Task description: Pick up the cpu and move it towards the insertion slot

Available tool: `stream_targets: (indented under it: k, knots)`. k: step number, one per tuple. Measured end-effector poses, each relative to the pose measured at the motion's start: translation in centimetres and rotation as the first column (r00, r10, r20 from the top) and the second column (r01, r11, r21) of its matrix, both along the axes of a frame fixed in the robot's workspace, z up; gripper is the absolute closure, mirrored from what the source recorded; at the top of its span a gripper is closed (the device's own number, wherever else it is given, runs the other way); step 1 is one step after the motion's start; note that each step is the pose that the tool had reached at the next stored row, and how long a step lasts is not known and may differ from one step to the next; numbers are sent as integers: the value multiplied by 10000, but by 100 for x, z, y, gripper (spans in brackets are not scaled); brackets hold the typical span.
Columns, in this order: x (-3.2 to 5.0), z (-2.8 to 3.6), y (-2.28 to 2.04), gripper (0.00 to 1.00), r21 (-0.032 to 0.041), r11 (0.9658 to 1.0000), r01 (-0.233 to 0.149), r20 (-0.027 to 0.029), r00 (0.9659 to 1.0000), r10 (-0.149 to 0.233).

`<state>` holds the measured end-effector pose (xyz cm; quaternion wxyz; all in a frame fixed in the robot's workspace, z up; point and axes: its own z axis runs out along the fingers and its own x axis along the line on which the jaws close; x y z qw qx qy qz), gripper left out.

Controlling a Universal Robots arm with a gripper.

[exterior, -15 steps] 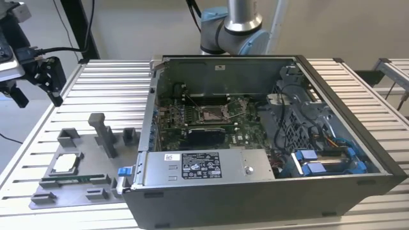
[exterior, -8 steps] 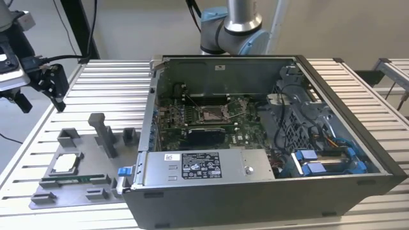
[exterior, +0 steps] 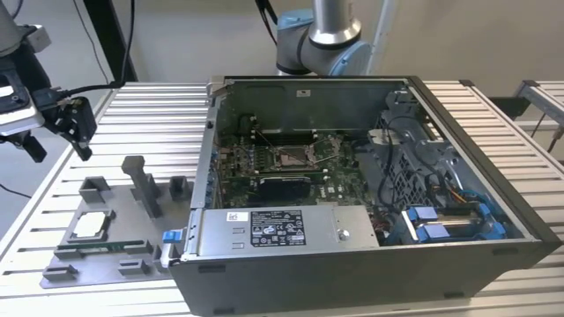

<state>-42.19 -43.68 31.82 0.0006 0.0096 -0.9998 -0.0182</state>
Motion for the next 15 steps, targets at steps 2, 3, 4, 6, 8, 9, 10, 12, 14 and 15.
stream_targets:
  k: [2,3,4,6,8,9,10,12,14,15]
  knots:
    - [-6,-33,-15,0,2,10000,0,3,10000,0]
    - [-8,-49,-23,0,3,10000,0,3,10000,0]
    - [-9,-66,-32,0,2,10000,0,2,10000,0]
    - [-10,-102,-55,0,2,10000,0,2,10000,0]
    - [-11,-139,-75,0,2,10000,0,3,10000,0]
    - [-12,-158,-82,0,3,10000,0,3,10000,0]
    - [-12,-176,-86,0,2,10000,1,3,10000,-1]
    - [-13,-212,-90,0,1,10000,2,2,10000,-2]
    - [-13,-248,-93,0,1,10000,1,2,10000,-1]
    - [-13,-267,-94,0,1,10000,1,2,10000,-1]
